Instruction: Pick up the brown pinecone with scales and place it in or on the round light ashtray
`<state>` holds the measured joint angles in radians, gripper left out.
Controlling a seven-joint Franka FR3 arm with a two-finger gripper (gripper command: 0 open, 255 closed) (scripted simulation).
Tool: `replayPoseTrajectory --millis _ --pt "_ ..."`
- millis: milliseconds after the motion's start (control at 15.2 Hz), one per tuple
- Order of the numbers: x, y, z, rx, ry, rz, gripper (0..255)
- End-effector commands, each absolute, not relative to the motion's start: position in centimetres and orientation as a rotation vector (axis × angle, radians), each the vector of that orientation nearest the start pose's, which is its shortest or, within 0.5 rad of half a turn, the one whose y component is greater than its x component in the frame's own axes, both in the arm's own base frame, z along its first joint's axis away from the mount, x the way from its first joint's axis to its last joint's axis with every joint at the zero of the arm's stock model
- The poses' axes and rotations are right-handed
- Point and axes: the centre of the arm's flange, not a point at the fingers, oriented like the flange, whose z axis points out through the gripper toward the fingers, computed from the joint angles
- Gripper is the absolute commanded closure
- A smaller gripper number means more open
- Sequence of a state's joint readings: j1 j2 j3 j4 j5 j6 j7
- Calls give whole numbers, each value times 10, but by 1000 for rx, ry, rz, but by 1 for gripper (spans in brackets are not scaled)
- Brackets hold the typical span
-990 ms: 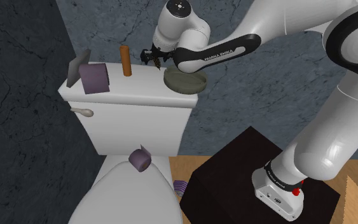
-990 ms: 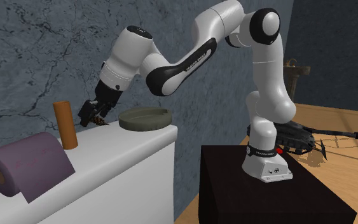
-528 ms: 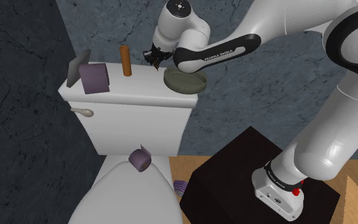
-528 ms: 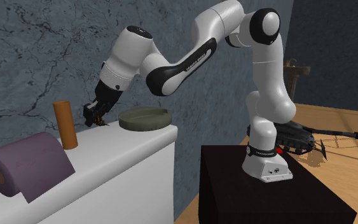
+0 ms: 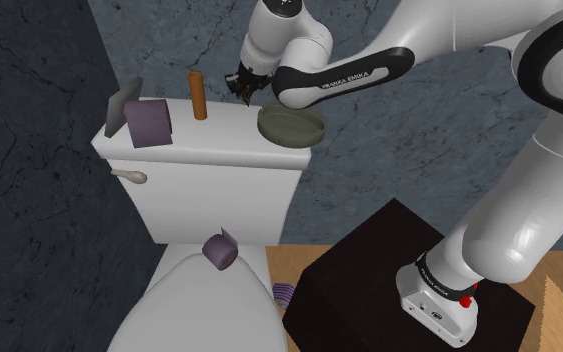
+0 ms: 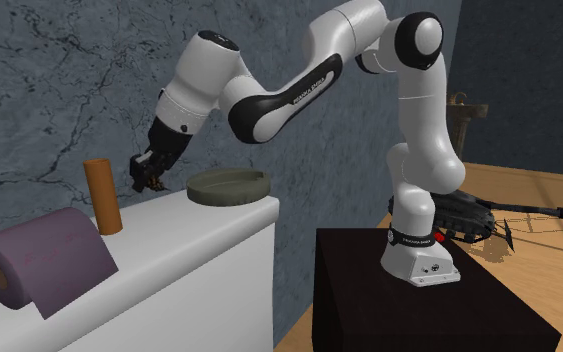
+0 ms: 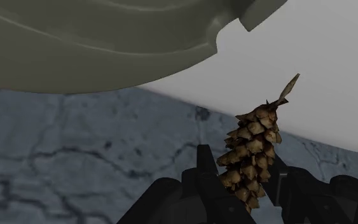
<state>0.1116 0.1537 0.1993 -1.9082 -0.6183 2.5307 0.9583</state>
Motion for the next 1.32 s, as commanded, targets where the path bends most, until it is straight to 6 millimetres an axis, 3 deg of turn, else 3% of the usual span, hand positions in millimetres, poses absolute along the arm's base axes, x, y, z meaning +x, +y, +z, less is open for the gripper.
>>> replayPoseTrajectory --millis 0,924,1254 --pt "602 195 480 -3042 351 -994 255" --pt "602 195 553 -3042 351 -994 255" --pt "539 175 555 -3042 351 -994 255"
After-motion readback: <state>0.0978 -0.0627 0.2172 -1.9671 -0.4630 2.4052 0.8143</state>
